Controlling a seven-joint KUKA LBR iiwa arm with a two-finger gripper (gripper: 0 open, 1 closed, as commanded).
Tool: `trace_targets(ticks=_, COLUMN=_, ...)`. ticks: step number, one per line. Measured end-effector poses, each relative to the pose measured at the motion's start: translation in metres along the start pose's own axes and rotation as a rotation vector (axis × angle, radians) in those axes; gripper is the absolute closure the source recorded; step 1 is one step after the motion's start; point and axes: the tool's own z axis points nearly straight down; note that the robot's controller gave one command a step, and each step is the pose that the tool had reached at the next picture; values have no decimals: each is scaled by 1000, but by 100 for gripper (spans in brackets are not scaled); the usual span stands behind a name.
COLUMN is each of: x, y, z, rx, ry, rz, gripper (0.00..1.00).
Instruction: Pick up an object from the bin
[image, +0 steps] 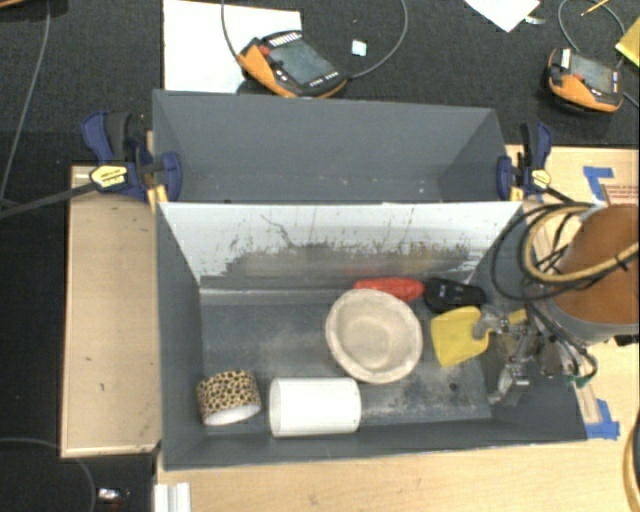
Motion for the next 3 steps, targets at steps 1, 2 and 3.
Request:
trace_targets(ticks=1, x=-25, y=21, z=31, rx=1, ry=-6, rz=-258, gripper=0)
trace_targets(ticks=2, x=-7, y=39, z=44, rx=1, ry=-3, rz=-336, gripper=0)
trace_targets(ticks=3, x=-5, y=47, z=45, rx=1, ry=-1, rz=-365, gripper=0)
